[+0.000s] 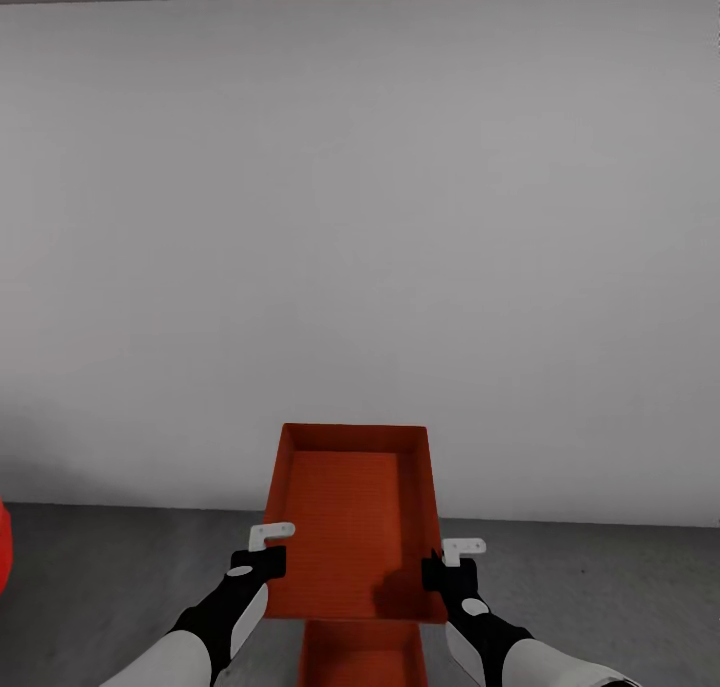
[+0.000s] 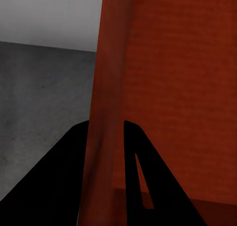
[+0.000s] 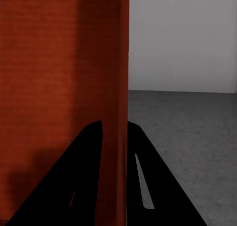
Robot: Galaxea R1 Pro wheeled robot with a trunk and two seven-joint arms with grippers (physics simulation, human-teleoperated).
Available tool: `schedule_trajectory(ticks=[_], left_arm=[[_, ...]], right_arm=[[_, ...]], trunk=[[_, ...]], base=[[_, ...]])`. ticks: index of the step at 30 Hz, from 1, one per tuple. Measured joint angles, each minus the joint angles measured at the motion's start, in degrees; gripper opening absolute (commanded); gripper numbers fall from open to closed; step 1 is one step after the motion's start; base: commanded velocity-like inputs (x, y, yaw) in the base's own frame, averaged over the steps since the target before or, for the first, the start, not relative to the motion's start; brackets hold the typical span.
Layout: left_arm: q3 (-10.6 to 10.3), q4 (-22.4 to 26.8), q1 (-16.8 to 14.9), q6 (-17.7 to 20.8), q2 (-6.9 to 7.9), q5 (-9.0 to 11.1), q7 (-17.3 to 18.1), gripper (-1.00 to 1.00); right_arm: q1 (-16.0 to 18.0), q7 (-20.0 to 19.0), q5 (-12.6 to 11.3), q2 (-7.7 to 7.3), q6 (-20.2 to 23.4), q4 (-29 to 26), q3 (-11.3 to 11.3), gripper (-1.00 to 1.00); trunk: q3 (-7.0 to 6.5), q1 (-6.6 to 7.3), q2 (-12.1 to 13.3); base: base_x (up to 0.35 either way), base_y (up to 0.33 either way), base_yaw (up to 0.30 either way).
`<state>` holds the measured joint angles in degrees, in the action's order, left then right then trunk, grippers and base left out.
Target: Move the two storage containers from the living room to the garage. In the garage, place one container on the floor and stack the other container on top of it (either order is fine).
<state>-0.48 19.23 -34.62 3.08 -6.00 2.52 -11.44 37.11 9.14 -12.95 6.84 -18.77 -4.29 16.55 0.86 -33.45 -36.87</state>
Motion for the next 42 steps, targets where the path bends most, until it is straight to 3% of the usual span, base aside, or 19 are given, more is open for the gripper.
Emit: schedule_trajectory(ticks=[26, 42], left_arm=[[0.02, -0.02, 0.0, 0.0, 0.0, 0.0, 0.02, -1.0], [0.04, 0.02, 0.0, 0.0, 0.0, -0.02, 0.04, -1.0]], right_arm=[[0.0, -0.02, -0.01, -0.01, 0.01, 0.02, 0.01, -1.0], [0.01, -0.01, -0.06, 0.0, -0.01, 0.01, 0.04, -1.0]], trunk=[[0.0, 0.0, 0.0], [0.0, 0.0, 0.0]], base=[[0.0, -0.058, -0.006], [0.0, -0.001, 0.096]])
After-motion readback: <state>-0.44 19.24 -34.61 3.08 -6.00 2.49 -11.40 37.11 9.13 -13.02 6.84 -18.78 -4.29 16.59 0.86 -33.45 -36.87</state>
